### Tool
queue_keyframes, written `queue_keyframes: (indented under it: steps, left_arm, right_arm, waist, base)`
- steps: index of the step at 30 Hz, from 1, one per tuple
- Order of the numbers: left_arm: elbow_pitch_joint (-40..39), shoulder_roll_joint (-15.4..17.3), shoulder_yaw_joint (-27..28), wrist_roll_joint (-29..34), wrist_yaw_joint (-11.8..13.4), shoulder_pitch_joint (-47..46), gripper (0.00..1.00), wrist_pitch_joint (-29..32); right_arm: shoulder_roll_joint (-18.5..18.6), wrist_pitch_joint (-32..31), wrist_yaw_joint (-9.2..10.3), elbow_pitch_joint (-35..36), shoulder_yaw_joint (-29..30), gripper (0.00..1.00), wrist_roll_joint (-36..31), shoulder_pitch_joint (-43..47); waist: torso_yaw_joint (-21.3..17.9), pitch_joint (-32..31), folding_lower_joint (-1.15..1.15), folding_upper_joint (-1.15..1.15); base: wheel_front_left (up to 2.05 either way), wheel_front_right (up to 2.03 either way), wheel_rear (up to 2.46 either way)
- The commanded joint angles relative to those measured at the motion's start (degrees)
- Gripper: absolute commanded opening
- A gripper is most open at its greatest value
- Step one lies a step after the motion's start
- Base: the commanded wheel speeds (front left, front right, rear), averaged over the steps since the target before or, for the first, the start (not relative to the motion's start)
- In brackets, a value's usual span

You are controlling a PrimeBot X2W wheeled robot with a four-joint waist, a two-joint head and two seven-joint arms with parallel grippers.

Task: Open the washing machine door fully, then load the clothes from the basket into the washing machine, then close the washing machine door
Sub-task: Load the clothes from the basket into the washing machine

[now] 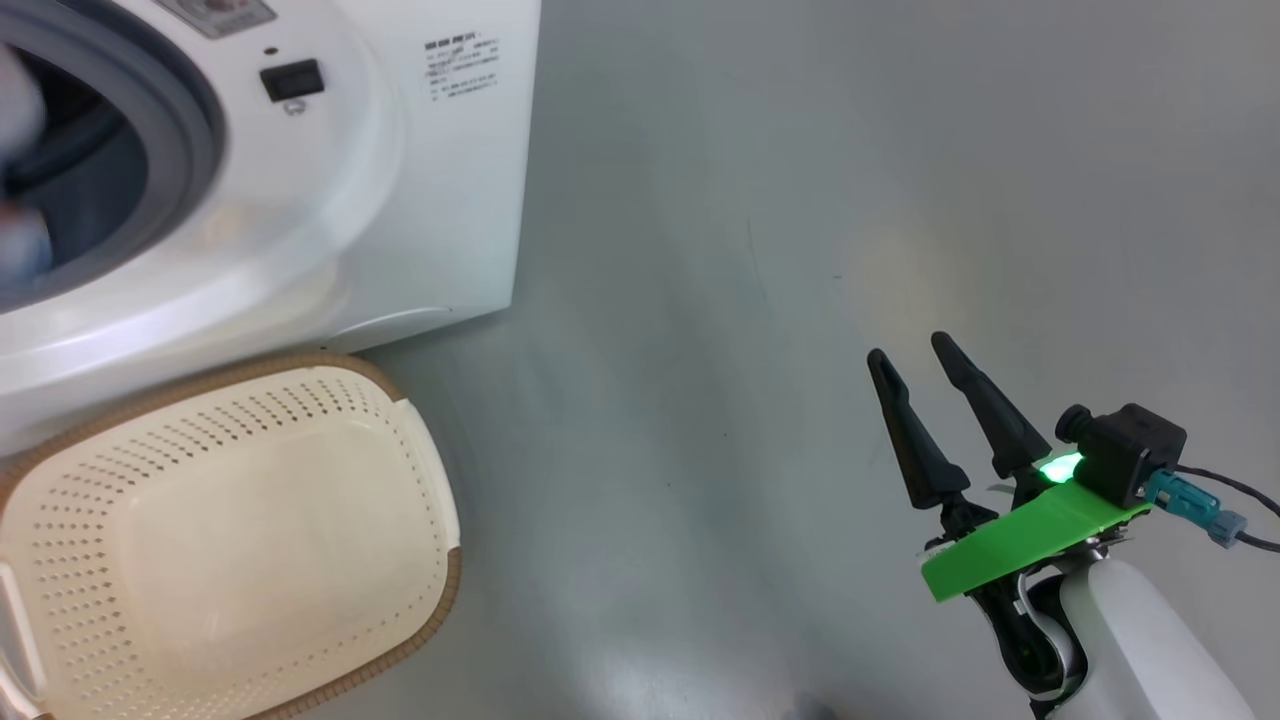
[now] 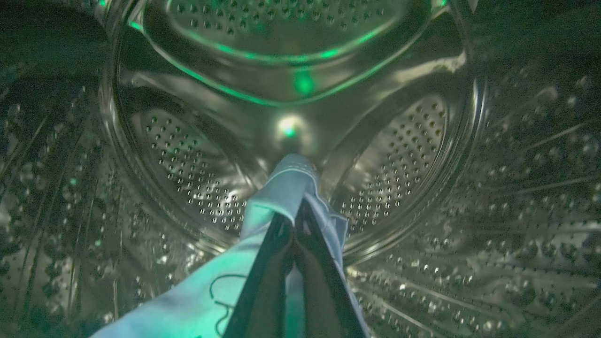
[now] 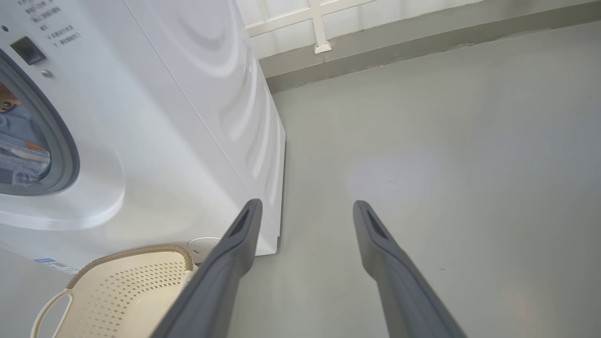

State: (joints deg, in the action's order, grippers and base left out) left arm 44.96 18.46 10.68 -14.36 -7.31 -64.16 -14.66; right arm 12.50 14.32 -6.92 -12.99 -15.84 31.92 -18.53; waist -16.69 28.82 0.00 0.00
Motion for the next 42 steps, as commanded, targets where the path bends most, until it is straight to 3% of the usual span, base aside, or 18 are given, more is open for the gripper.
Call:
queue_keyframes:
  steps: [1, 6, 12, 13, 15, 16, 17, 21, 26, 42]
  left_arm:
    - [-3.0, 3.0, 1.5, 0.8, 0.3, -0.8, 0.0, -0.3]
    - [-9.7, 1.5, 4.2, 3.4, 0.1, 1.2, 0.0, -0.3]
    - [-3.3, 0.4, 4.0, 4.4, -0.1, 3.9, 0.0, -0.3]
    - [-2.1, 0.4, 3.8, 4.6, -0.1, 4.1, 0.07, -0.3]
    - [1.4, 0.4, 3.3, 4.5, -0.1, 4.1, 0.45, -0.3]
    - [3.2, 0.5, 2.8, 4.6, -0.1, 4.1, 0.89, -0.3]
    - [5.1, 0.6, 2.4, 4.6, -0.1, 4.0, 1.0, -0.3]
    - [11.5, 1.0, 0.6, 4.0, -0.2, 2.9, 1.0, -0.3]
    - [13.8, 1.1, -0.5, 2.9, -0.2, 2.3, 1.0, -0.3]
    - [7.2, -3.2, -0.7, -1.2, -0.2, 14.9, 1.0, -0.3]
  right_arm:
    - [0.0, 0.7, -0.57, 1.3, -0.9, 1.0, 0.3, 0.1]
    - [-0.5, 0.7, -0.57, 1.3, -0.9, 1.0, 0.2, -0.4]
    - [-0.7, 0.7, -0.57, 1.1, -1.5, 1.0, 0.4, -0.8]
    - [-0.7, 0.7, -0.57, 1.1, -1.5, 1.0, 0.4, -0.8]
    - [-0.7, 0.7, -0.57, 1.1, -1.6, 1.0, 0.4, -0.8]
    - [-0.6, 0.7, -0.57, 1.1, -1.6, 1.0, 0.5, -0.8]
    - [-0.5, 0.7, -0.57, 1.1, -1.6, 1.0, 0.5, -0.7]
    - [-0.3, 0.7, -0.57, 1.1, -1.6, 1.0, 0.5, -0.7]
    - [0.0, 0.7, -0.57, 1.1, -1.5, 1.0, 0.5, -0.8]
    - [2.5, 0.7, -0.57, 0.5, -0.4, 1.0, 0.4, 0.4]
  waist:
    - [-0.3, 0.6, 0.0, 0.0]
    - [-0.4, 1.3, 0.0, 0.0]
    - [-0.3, 1.3, 0.0, 0.0]
    - [-0.2, 1.3, 0.0, 0.0]
    - [-0.1, 1.2, 0.0, 0.0]
    - [-0.1, 1.2, 0.0, 0.0]
    - [0.0, 1.1, 0.0, 0.0]
    - [0.2, 0.7, 0.0, 0.0]
    - [0.6, 0.2, 0.0, 0.0]
    - [3.7, -5.5, 0.0, 0.0]
  base:
    - [0.0, 0.0, 0.0]
    - [0.0, 0.0, 0.0]
    - [0.0, 0.0, 0.0]
    - [0.0, 0.0, 0.0]
    - [0.0, 0.0, 0.0]
    - [0.0, 0.0, 0.0]
    - [0.0, 0.0, 0.0]
    - [0.0, 0.0, 0.0]
    - [0.0, 0.0, 0.0]
    - [0.0, 0.0, 0.0]
